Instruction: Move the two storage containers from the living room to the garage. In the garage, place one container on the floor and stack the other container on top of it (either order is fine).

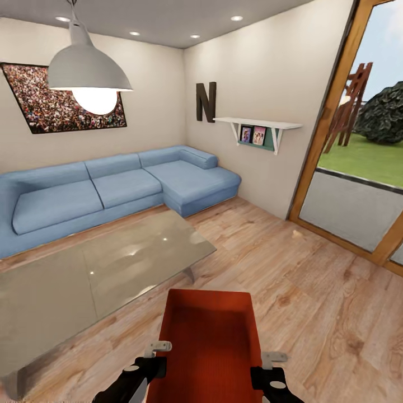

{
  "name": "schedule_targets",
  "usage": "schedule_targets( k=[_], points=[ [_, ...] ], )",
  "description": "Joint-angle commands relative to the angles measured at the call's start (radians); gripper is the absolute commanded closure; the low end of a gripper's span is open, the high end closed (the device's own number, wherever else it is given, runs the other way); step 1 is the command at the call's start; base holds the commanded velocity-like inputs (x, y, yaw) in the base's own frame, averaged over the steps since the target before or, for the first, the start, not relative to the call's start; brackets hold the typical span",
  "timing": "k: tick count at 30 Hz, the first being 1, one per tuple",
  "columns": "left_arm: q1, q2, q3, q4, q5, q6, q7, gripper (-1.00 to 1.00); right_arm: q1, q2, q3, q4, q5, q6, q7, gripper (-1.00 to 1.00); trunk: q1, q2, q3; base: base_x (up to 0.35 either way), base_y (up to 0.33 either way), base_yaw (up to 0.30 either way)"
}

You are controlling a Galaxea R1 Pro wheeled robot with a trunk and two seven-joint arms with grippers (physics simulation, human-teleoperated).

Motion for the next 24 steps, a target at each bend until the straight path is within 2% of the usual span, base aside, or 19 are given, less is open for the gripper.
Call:
schedule_targets(
  k=[1, 24],
  points=[
    [-0.001, 0.005, 0.013, -0.002, -0.014, 0.006, 0.014, 1.00, -0.001, -0.012, 0.000, 0.001, -0.010, -0.003, -0.008, 1.00, 0.000, -0.002, -0.002, 0.000, 0.000, 0.270],
    [-0.001, 0.005, 0.010, 0.004, -0.015, 0.006, 0.014, 1.00, -0.001, -0.012, 0.000, 0.001, -0.010, -0.003, -0.009, 1.00, 0.000, -0.002, -0.002, 0.000, 0.000, 0.270]
  ],
)
